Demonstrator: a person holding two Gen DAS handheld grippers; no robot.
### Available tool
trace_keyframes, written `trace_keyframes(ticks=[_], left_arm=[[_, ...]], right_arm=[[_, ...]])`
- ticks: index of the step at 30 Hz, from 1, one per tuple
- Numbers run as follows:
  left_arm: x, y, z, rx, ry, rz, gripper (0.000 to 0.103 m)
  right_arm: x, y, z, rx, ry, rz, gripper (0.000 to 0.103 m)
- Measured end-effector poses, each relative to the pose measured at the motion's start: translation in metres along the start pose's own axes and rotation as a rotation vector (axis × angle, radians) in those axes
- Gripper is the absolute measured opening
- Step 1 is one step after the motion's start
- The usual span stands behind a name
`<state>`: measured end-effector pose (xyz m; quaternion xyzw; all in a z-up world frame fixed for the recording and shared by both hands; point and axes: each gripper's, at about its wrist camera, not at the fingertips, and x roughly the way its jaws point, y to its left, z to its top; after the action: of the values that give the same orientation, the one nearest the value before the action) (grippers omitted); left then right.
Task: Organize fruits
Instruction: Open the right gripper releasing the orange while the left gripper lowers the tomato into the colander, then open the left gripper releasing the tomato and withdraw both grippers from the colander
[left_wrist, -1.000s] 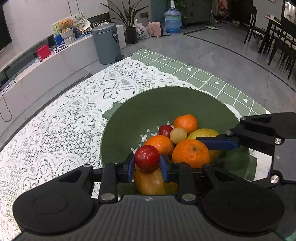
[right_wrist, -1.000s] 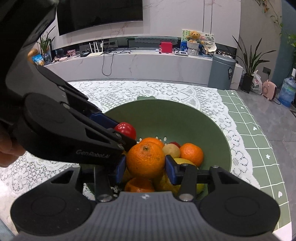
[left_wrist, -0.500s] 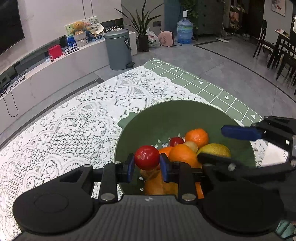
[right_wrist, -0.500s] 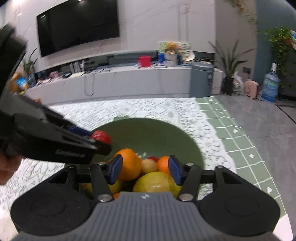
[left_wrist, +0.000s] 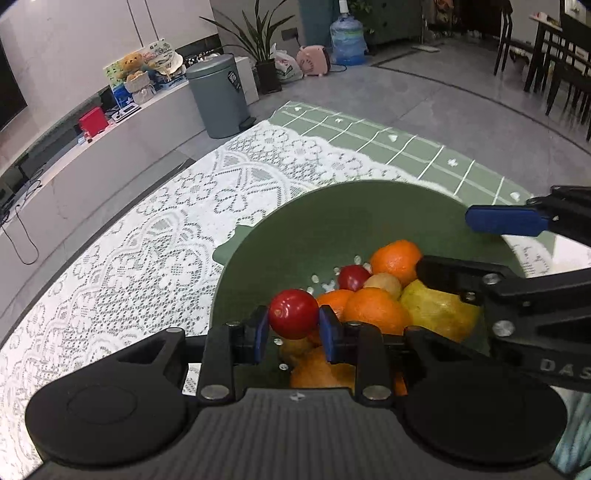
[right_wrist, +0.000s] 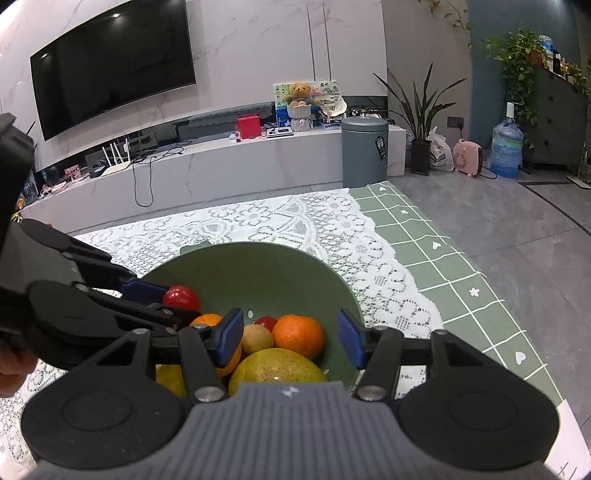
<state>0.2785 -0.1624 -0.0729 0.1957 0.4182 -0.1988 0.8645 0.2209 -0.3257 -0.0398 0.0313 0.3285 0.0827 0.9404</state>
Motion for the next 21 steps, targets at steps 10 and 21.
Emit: trace_keyframes(ticks=[10, 21], left_arm=[[0.01, 0.005, 0.001, -0.004, 0.002, 0.018, 0.041], [-0.007, 0.008, -0.006, -0.048, -0.063, 0.016, 0.065]], right_arm=[[0.01, 0.003, -0.002, 0.002, 0.033, 0.005, 0.055], [0.008, -0.001, 0.002, 0.029, -0.013, 0.008, 0.058]])
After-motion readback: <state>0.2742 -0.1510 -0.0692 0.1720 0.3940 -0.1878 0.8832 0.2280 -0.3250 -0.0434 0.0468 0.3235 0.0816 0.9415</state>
